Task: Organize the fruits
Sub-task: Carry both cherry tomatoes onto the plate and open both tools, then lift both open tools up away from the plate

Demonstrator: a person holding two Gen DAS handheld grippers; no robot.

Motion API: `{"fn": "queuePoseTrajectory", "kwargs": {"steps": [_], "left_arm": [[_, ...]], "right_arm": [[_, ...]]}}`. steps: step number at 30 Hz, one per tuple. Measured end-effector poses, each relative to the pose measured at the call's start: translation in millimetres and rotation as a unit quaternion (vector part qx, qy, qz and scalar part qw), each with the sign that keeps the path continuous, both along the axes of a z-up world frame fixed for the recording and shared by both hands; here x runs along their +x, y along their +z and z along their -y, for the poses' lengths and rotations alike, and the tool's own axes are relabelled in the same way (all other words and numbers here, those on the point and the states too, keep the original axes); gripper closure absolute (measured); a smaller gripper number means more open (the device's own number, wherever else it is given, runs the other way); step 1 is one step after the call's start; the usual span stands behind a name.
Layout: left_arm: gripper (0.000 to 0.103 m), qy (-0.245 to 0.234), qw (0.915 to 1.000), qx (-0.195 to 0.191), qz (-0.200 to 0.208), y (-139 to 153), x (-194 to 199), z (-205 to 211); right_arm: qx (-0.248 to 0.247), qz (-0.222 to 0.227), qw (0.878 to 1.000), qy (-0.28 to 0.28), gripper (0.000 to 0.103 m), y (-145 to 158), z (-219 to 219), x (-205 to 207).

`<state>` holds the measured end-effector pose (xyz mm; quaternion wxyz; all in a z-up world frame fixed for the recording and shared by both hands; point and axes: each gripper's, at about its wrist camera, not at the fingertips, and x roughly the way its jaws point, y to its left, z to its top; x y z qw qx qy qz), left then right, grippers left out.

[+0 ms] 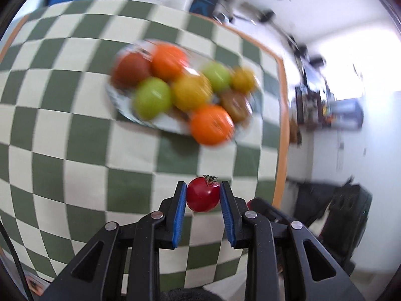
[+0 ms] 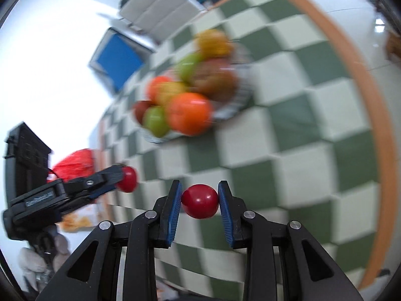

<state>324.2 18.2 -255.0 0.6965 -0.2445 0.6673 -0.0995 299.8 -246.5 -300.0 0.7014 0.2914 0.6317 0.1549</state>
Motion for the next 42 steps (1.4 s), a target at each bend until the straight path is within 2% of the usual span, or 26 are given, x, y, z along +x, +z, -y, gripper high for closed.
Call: {"fn": "queuePoseTrajectory", "kwargs": {"steps": [3, 7, 10, 15, 23, 24, 25, 28, 29, 31, 32, 33, 36, 38, 39, 42], "left_arm": [[0.078, 0.055, 0.9982, -0.021, -0.012, -10, 20, -34], [0.078, 0.106, 0.9927, -0.044, -0.037, -35, 42, -70], [0.078, 0.124, 0.9898, -0.049, -0.050, -51, 56, -83], [0.078, 0.136, 0.9865, -0.057, -0.071, -73, 73, -92], [0.077, 0.132, 0.9859, -0.050, -0.090, -95, 85, -92], [0.076, 0.132, 0.9857, -0.052, -0.091, -95, 85, -92], [0.076, 0.130, 0.9857, -0.051, -0.094, -96, 86, -91], [0.074, 0.125, 0.9860, -0.041, -0.102, -92, 87, -88], [0.074, 0.123, 0.9869, -0.034, -0.099, -90, 87, -88], [0.071, 0.116, 0.9890, -0.017, -0.090, -83, 86, -87], [0.064, 0.112, 0.9902, -0.004, -0.084, -78, 85, -87], [0.050, 0.104, 0.9914, 0.018, -0.078, -72, 83, -86], [0.025, 0.079, 0.9927, 0.078, -0.047, -55, 75, -81], [0.018, 0.059, 0.9907, 0.119, -0.031, -45, 67, -76], [0.010, 0.048, 0.9886, 0.141, -0.021, -39, 61, -72], [0.006, 0.024, 0.9804, 0.195, 0.008, -24, 44, -63]], "right_arm": [[0.017, 0.008, 0.999, 0.030, 0.071, -1, -45, 36], [-0.015, 0.017, 0.996, 0.081, 0.071, -3, -88, 76], [-0.062, 0.018, 0.990, 0.125, 0.071, -11, -113, 103], [-0.129, 0.003, 0.973, 0.192, 0.071, -30, -140, 127], [-0.223, 0.021, 0.941, 0.255, 0.069, -38, -159, 128], [-0.223, 0.021, 0.941, 0.253, 0.067, -37, -158, 129], [-0.222, 0.022, 0.942, 0.250, 0.059, -35, -156, 129], [-0.212, 0.031, 0.950, 0.227, 0.045, -21, -146, 129], [-0.213, 0.034, 0.951, 0.222, 0.038, -16, -144, 128], [-0.217, 0.050, 0.953, 0.207, 0.031, -1, -135, 125], [-0.223, 0.056, 0.952, 0.201, 0.024, 7, -130, 122], [-0.231, 0.062, 0.951, 0.194, 0.014, 14, -123, 118], [-0.257, 0.069, 0.949, 0.169, 0.010, 25, -102, 105], [-0.284, 0.069, 0.944, 0.154, 0.007, 26, -93, 95], [-0.293, 0.069, 0.942, 0.147, 0.004, 26, -88, 91], [-0.304, 0.075, 0.942, 0.120, 0.004, 31, -75, 76]]}}
